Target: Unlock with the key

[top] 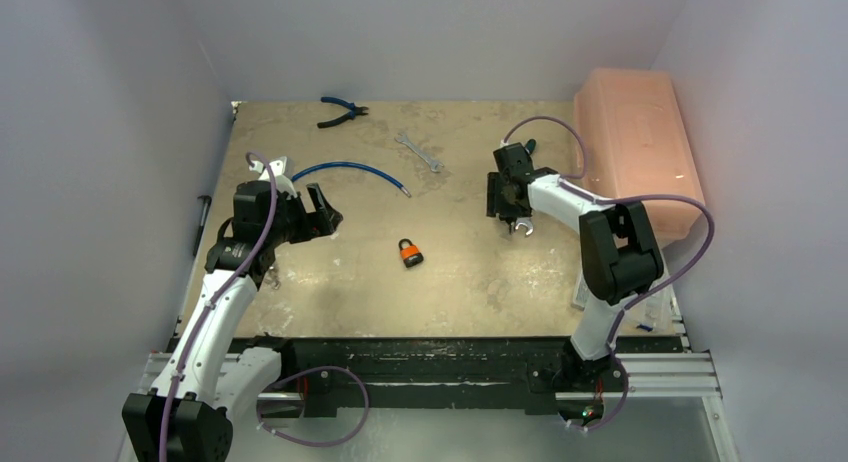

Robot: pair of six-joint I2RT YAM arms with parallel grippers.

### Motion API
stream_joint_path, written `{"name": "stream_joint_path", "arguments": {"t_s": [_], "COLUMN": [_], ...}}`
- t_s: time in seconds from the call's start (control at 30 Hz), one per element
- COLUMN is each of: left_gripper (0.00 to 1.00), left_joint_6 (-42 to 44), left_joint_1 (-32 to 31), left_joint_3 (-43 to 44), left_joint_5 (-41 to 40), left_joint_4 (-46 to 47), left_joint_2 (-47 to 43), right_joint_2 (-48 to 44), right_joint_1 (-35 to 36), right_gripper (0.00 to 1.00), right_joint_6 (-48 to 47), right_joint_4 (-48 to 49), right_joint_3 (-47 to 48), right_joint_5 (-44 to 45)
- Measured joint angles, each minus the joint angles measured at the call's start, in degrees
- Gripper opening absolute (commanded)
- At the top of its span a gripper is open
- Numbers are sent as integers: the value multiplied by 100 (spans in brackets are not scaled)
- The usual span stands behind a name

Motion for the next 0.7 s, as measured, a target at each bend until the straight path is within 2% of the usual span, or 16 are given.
{"name": "stream_joint_path", "arguments": {"t_s": [0.47,0.7], "left_gripper": [85,85], "left_joint_6": [0,0], "left_joint_1": [0,0], "left_joint_3": [0,0], "left_joint_5": [0,0], "left_joint_4": [0,0], "left_joint_2": [11,11], "right_joint_2": [184,271], "right_joint_1": [-35,-74], "right_gripper": [51,55], "right_joint_6": [-160,-219], "right_joint_4": [81,96], "right_joint_3": [57,142], "right_joint_5": [-105,-105]}}
